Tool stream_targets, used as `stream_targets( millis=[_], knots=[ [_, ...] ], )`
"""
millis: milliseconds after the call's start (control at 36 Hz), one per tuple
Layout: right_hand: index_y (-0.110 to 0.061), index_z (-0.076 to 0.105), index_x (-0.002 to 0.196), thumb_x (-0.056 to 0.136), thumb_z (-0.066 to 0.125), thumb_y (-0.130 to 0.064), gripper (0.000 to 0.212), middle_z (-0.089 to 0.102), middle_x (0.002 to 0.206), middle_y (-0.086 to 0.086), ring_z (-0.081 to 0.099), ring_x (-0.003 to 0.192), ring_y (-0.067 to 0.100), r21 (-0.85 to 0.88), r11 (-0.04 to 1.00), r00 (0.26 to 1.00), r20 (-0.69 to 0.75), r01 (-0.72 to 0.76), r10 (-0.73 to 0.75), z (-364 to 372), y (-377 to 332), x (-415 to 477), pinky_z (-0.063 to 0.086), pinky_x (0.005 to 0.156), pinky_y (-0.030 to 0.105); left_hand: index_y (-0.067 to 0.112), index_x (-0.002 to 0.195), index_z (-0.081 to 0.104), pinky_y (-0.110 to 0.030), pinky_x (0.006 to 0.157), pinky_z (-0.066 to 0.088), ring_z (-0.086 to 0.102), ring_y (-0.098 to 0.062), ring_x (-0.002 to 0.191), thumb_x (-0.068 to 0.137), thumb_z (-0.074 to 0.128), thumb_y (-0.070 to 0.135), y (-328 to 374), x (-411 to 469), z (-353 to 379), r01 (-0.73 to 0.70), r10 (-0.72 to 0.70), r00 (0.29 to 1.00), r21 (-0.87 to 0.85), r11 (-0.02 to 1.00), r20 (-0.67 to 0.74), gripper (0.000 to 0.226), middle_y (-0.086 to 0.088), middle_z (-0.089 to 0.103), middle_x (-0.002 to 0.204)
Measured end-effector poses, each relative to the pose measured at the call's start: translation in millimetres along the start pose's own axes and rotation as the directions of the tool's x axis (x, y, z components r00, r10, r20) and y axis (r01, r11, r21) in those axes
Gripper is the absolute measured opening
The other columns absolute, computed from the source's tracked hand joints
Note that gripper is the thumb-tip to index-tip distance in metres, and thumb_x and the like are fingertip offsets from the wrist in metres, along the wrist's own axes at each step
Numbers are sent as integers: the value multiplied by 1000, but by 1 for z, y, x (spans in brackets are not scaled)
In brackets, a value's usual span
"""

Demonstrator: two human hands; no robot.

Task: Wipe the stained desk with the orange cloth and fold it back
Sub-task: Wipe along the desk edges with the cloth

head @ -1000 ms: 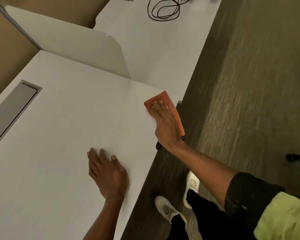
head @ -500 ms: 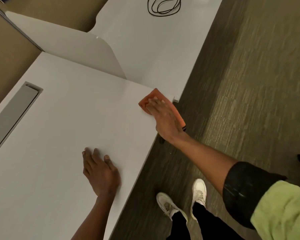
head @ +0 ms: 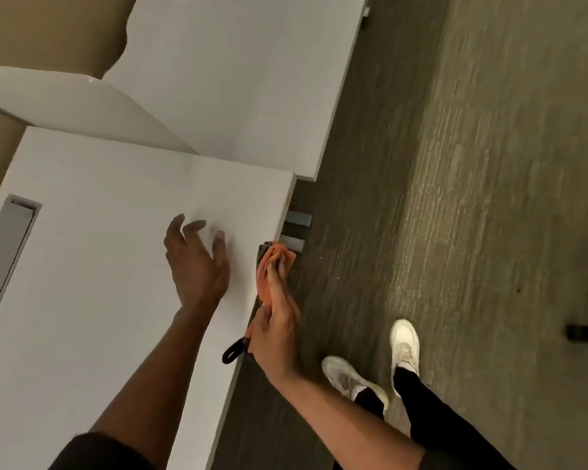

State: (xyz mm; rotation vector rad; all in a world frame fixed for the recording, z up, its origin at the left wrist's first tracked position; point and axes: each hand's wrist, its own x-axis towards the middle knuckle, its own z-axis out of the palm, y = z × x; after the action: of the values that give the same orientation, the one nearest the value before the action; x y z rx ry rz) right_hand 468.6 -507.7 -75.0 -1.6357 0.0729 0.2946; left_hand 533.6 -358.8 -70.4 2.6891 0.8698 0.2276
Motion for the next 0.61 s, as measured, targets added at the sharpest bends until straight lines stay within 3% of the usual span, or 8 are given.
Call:
stream_targets(
  millis=[83, 194, 361, 444, 528, 611],
  knots=[
    [-7, 33, 160, 92, 49, 24, 76, 26, 172, 4, 22, 160, 12, 101, 994, 993, -102, -40, 51, 2, -11, 29, 24, 128, 21, 8, 141, 58, -51, 123, 37, 39, -35, 153, 108, 61, 45, 17, 20, 15, -103, 100, 993, 43, 994, 60, 50, -16, 41, 165],
    [-5, 37, 158, 93, 48, 25, 72, 27, 171, 9, 23, 160, 17, 110, 994, 988, -150, -14, 30, -7, -12, 66, 26, 129, 30, 5, 137, 54, -51, 111, 42, 48, -39, 139, 105, 57, 56, 32, 33, 34, -123, 121, 992, 56, 991, 30, 60, -18, 52, 148],
    [-5, 40, 156, 92, 47, 26, 72, 33, 168, 5, 29, 158, 15, 128, 992, 997, -74, -17, 27, -10, -4, 35, 34, 126, 33, 4, 135, 52, -48, 105, 42, 52, -37, 131, 105, 53, 57, 44, 28, 52, -53, 65, 992, 109, 993, -109, 61, -17, 55, 138],
    [-8, 35, 159, 96, 47, 19, 70, 26, 170, -2, 27, 158, 13, 131, 991, 1000, 17, 2, -4, -17, 6, 9, 36, 125, 38, 6, 133, 54, -42, 104, 42, 54, -36, 129, 106, 56, 58, 39, 29, 55, -85, 94, 986, 71, 994, -139, 59, -16, 57, 137],
    [-7, 31, 159, 99, 45, 18, 67, 21, 171, 2, 24, 160, 16, 154, 988, 998, 63, 20, -31, -24, 9, 16, 35, 126, 43, 7, 132, 55, -35, 102, 35, 54, -35, 128, 104, 60, 55, 35, 30, 57, -96, 107, 980, 72, 993, -169, 55, -16, 58, 136],
    [-1, 32, 158, 97, 46, 22, 67, 22, 171, 12, 22, 161, 24, 167, 985, 999, -7, 45, -44, -25, 1, 59, 34, 126, 47, 7, 130, 56, -37, 101, 36, 53, -34, 128, 103, 63, 49, 39, 29, 59, -113, 121, 975, 54, 992, -188, 50, -15, 58, 135]
  ],
)
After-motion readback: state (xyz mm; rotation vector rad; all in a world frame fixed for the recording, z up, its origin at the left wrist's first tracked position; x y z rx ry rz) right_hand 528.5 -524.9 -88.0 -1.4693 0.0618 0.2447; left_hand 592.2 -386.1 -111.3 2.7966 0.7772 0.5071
